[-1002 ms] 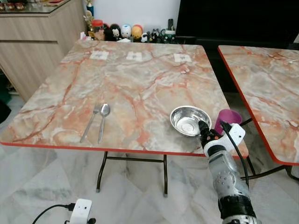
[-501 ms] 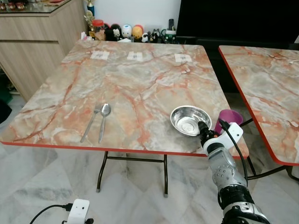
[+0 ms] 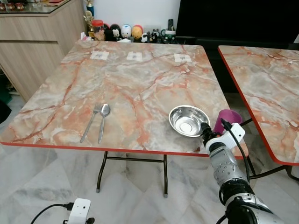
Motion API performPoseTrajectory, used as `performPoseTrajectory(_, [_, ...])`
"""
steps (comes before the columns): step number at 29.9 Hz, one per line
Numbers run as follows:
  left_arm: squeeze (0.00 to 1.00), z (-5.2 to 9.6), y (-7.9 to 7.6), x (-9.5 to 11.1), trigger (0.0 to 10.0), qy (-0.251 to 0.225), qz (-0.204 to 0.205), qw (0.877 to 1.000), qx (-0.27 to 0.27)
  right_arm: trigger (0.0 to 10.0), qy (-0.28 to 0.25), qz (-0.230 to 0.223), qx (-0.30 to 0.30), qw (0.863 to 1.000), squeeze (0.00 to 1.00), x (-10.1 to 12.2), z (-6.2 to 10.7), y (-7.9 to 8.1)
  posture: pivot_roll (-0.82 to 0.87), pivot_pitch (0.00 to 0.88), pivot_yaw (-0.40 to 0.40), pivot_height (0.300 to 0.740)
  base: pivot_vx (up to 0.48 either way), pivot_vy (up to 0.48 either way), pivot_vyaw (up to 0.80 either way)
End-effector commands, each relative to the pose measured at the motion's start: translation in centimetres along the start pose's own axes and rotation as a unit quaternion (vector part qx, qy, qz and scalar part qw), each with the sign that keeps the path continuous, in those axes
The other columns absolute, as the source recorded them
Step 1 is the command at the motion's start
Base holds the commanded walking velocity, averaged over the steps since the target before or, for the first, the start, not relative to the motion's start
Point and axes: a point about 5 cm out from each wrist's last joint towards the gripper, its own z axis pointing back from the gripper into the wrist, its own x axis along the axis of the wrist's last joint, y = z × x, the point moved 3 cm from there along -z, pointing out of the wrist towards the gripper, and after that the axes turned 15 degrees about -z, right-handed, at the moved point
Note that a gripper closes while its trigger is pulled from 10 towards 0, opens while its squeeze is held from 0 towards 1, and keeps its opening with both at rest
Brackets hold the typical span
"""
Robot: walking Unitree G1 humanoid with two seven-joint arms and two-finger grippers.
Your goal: Setting the table
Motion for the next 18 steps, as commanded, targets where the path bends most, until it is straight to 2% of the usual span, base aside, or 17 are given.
performPoseTrajectory(1, [0.0, 0.0, -0.2, 0.0, 10.0, 0.001, -0.007, 1.0, -0.002, 0.0, 0.005, 0.0, -0.005, 1.0, 0.0, 0.0, -0.2, 0.0, 0.13, 0.004, -0.04, 0.74, 0.0, 0.0, 0.0])
performPoseTrajectory(5, [0.0, 0.0, -0.2, 0.0, 10.0, 0.0, -0.008, 1.0, -0.001, 0.0, 0.006, 0.0, -0.002, 1.0, 0.0, -0.1, -0.3, 0.3, 0.13, 0.004, -0.04, 0.74, 0.0, 0.0, 0.0])
performPoseTrajectory(6, [0.0, 0.0, -0.2, 0.0, 10.0, 0.001, -0.009, 1.0, -0.001, 2.2, 0.007, 0.0, -0.001, 1.0, 0.0, -0.1, -0.3, 0.4, 0.14, 0.003, -0.041, 0.74, 0.0, 0.0, 0.0])
performPoseTrajectory(8, [0.0, 0.0, -0.2, 0.0, 10.0, 0.001, -0.01, 1.0, -0.001, 2.2, 0.007, 0.001, -0.001, 1.0, 0.0, -0.1, -0.3, 0.4, 0.14, 0.003, -0.041, 0.74, 0.0, 0.0, 0.0])
performPoseTrajectory(9, [0.0, 0.0, -0.2, 0.0, 10.0, 0.001, -0.012, 1.0, -0.001, 4.1, 0.007, 0.001, 0.0, 1.0, 0.0, -0.1, -0.4, 0.5, 0.14, 0.003, -0.041, 0.74, 0.0, 0.0, 0.0])
performPoseTrajectory(10, [0.0, 0.0, -0.2, 0.0, 10.0, 0.001, -0.014, 1.0, -0.001, 4.1, 0.007, 0.001, 0.0, 1.0, 0.0, -0.1, -0.4, 0.5, 0.14, 0.003, -0.041, 0.74, 0.0, 0.0, 0.0])
performPoseTrajectory(11, [0.0, 0.0, -0.2, 0.1, 10.0, 0.0, -0.017, 1.0, -0.001, 10.0, 0.007, 0.001, 0.004, 1.0, 0.0, 0.0, -0.5, 0.8, 0.14, 0.002, -0.043, 0.74, 0.0, 0.0, 0.0])
performPoseTrajectory(18, [0.0, -0.1, -0.2, 0.2, 10.0, -0.004, -0.025, 1.0, -0.001, 10.0, 0.008, 0.002, 0.013, 1.0, 0.0, 0.0, -0.7, 1.4, 0.14, 0.0, -0.046, 0.74, 0.0, 0.0, 0.0])
